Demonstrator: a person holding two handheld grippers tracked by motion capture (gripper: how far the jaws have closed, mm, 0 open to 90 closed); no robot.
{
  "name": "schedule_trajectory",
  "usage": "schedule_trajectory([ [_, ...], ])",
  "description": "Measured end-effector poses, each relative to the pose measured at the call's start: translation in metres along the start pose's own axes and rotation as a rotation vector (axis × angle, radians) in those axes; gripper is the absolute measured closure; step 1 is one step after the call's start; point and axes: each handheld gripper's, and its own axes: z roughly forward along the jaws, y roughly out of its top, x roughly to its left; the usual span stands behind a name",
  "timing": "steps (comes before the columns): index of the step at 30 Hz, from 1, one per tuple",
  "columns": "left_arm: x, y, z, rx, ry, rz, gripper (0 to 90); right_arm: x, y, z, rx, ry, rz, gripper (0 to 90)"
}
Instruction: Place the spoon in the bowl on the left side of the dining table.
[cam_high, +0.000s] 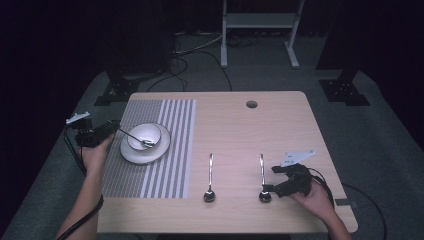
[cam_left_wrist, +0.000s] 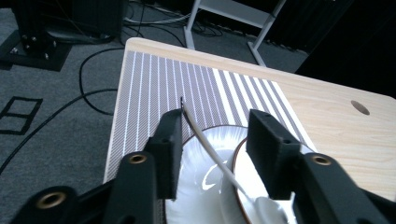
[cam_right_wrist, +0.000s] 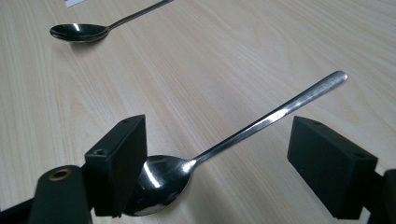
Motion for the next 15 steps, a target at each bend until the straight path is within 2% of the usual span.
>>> schedule_trajectory([
  [3,-0.001,-0.003,-0.004,0.006,-0.015,-0.001,51.0,0.000,-0.001,-0.001,-0.001,-0.003,-0.001,18.7],
  [7,-0.006,-0.009,-0.009,0.009,-0.002,0.016,44.4,-0.002,-0.001,-0.002,-0.007,-0.007,0.006,18.7],
  [11,-0.009,-0.016,-0.015,0.011,-0.005,0.014,35.2,-0.002,-0.002,-0.004,-0.008,-0.008,0.009,18.7],
  [14,-0.011,-0.021,-0.021,0.005,-0.021,0.015,33.3,-0.002,-0.002,-0.005,-0.010,-0.010,0.008,18.7],
  [15,-0.012,-0.022,-0.024,-0.002,-0.035,0.004,31.8,-0.002,-0.002,-0.005,-0.012,-0.011,0.007,18.7],
])
